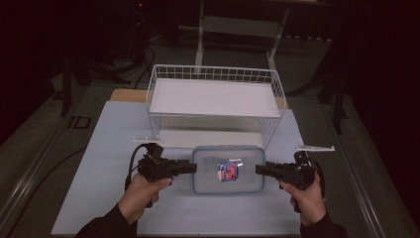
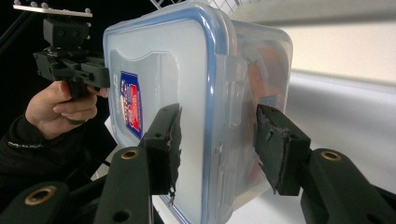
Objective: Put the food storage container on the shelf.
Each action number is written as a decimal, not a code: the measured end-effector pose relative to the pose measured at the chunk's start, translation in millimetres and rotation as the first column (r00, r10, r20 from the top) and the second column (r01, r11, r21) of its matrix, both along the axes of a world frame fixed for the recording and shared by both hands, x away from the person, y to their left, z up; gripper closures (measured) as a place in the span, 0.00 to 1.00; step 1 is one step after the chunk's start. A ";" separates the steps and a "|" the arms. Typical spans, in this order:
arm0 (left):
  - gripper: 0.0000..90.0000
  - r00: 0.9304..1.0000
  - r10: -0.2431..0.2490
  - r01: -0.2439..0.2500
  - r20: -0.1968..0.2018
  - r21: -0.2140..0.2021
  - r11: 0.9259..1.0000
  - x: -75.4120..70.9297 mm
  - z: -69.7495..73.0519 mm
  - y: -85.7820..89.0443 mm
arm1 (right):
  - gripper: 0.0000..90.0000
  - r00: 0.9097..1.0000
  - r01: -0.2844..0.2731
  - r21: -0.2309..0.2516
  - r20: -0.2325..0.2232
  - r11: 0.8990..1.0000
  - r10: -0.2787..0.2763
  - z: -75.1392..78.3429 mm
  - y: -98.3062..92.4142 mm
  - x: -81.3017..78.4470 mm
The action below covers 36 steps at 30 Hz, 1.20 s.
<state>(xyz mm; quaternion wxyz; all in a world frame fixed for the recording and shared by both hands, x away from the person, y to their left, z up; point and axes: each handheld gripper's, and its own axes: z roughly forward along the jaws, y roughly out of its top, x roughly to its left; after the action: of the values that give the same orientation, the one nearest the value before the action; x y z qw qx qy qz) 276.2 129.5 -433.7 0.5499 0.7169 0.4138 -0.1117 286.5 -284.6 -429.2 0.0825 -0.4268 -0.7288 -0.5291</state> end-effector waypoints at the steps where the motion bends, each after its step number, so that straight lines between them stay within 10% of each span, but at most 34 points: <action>1: 0.65 1.000 0.010 -0.010 0.014 -0.006 1.000 4.1 8.1 3.0 | 0.58 1.000 0.001 0.006 0.012 1.000 -0.001 8.6 3.5 5.4; 19: 0.65 0.990 0.057 -0.055 0.125 -0.025 0.998 37.2 89.5 20.0 | 0.58 0.993 0.009 0.027 0.118 1.000 -0.012 88.3 21.2 43.1; 36: 0.65 0.986 0.105 -0.101 0.130 -0.038 0.994 88.1 116.8 28.4 | 0.58 0.991 0.049 0.054 0.125 0.997 -0.055 124.6 33.2 97.8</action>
<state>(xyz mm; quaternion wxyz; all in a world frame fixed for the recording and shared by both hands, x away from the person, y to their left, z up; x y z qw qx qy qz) 364.3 157.9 -317.0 0.5922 0.6916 0.4114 -0.0422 384.3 -251.4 -304.5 0.0331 -0.4091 -0.7076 -0.5752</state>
